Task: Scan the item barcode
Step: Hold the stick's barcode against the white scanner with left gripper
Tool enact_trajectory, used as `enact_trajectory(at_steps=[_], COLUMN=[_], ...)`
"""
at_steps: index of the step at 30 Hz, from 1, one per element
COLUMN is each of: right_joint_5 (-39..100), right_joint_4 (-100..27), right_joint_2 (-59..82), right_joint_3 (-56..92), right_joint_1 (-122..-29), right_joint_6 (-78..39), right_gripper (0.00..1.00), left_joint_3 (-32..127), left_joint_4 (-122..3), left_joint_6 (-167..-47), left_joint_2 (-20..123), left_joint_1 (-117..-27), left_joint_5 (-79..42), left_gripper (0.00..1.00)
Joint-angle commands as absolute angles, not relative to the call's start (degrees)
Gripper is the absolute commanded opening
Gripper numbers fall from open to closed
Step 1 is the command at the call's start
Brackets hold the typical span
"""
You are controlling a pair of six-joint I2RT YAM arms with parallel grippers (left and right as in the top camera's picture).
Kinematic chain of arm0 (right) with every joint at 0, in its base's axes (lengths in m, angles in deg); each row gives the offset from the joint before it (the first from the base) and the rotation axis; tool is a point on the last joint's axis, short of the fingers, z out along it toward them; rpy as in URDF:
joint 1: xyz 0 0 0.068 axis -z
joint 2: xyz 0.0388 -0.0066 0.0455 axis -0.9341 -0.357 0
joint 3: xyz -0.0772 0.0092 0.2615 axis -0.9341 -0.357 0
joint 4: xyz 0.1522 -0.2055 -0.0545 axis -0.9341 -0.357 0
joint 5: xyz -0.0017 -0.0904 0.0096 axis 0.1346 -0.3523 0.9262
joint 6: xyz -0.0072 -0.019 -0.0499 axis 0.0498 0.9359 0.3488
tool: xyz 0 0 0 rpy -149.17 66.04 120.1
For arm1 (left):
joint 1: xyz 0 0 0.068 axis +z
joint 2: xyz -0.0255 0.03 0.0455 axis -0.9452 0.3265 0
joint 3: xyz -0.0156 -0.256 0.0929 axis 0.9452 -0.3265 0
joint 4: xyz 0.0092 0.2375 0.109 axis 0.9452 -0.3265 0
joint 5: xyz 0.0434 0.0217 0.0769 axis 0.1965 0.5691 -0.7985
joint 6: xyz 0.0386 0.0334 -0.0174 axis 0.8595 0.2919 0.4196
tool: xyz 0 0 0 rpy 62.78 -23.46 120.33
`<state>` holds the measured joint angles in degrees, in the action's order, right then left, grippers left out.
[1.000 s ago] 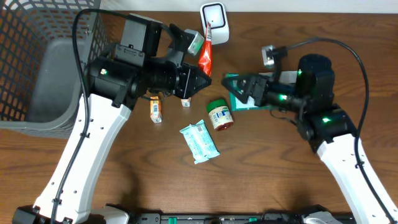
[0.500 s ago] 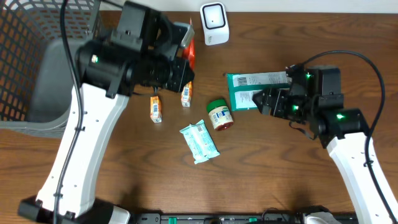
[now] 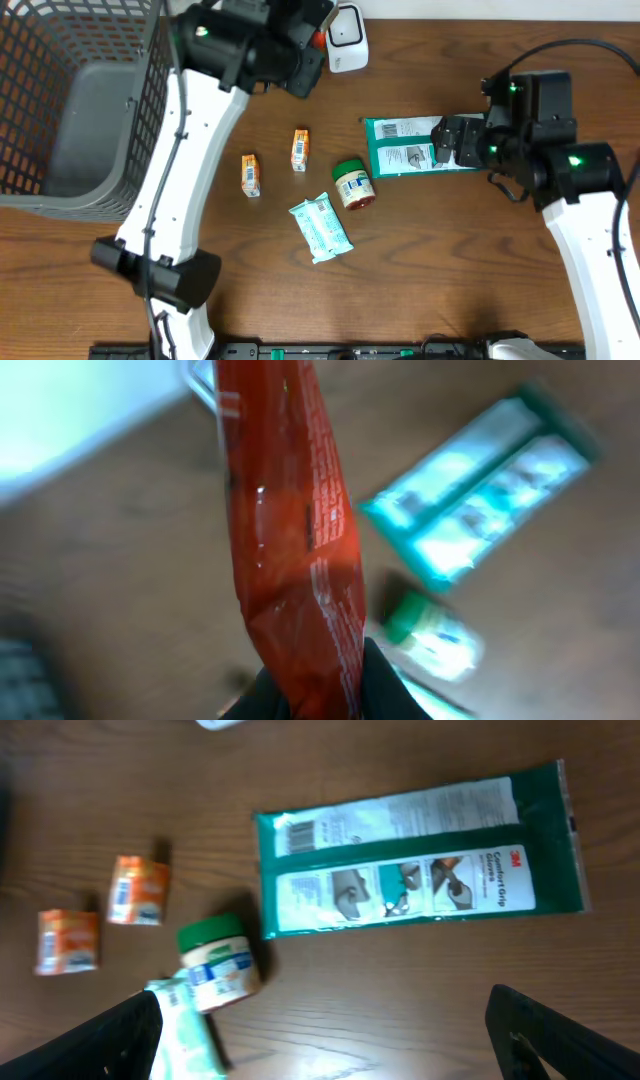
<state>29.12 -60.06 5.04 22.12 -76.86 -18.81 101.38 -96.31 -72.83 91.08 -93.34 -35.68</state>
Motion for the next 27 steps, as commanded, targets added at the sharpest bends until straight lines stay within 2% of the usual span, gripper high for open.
enact_trajectory(at_steps=[1, 14, 27], right_joint_5=[24.7, 24.0, 23.9], right_joint_4=[-60.3, -60.5, -60.5], right_joint_2=[2.8, -1.6, -1.6], right_joint_3=[21.3, 20.4, 20.4], right_joint_1=[-76.6, -76.6, -76.6], right_joint_6=[-16.8, -16.8, -16.8], right_gripper=[0.99, 0.99, 0.99], left_joint_3=[102.8, 102.8, 102.8], left_joint_4=[-93.0, -73.4, -58.7], left_joint_6=[-65.5, -57.5, -40.4], left_joint_2=[93.9, 107.5, 122.3], left_joint_1=[-94.1, -94.1, -93.4], left_joint_5=[-51.1, -56.6, -58.2], left_gripper=[0.07, 0.07, 0.07])
